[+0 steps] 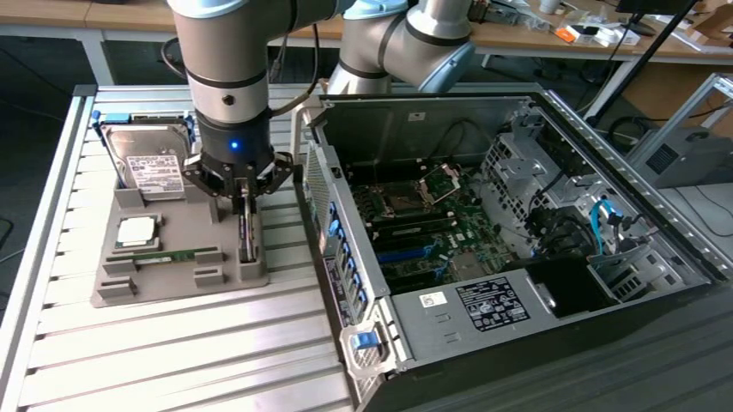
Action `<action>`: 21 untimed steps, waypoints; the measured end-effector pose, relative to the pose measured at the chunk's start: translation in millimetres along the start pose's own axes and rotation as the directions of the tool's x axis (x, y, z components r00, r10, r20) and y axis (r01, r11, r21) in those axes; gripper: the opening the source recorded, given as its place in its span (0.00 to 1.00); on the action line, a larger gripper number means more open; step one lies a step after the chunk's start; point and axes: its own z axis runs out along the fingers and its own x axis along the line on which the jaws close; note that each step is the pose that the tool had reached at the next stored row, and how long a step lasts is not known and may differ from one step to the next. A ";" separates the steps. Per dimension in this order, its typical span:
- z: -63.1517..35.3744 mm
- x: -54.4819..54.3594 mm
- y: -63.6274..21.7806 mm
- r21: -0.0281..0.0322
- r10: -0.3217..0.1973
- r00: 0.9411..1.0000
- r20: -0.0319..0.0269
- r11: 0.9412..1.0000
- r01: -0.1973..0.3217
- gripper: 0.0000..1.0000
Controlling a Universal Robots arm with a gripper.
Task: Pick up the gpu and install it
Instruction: 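Pick up the gpu and move the gpu toward the slot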
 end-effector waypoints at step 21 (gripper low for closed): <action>-2.9 -0.1 0.1 0.000 0.000 1.000 0.000 1.000 0.000 0.27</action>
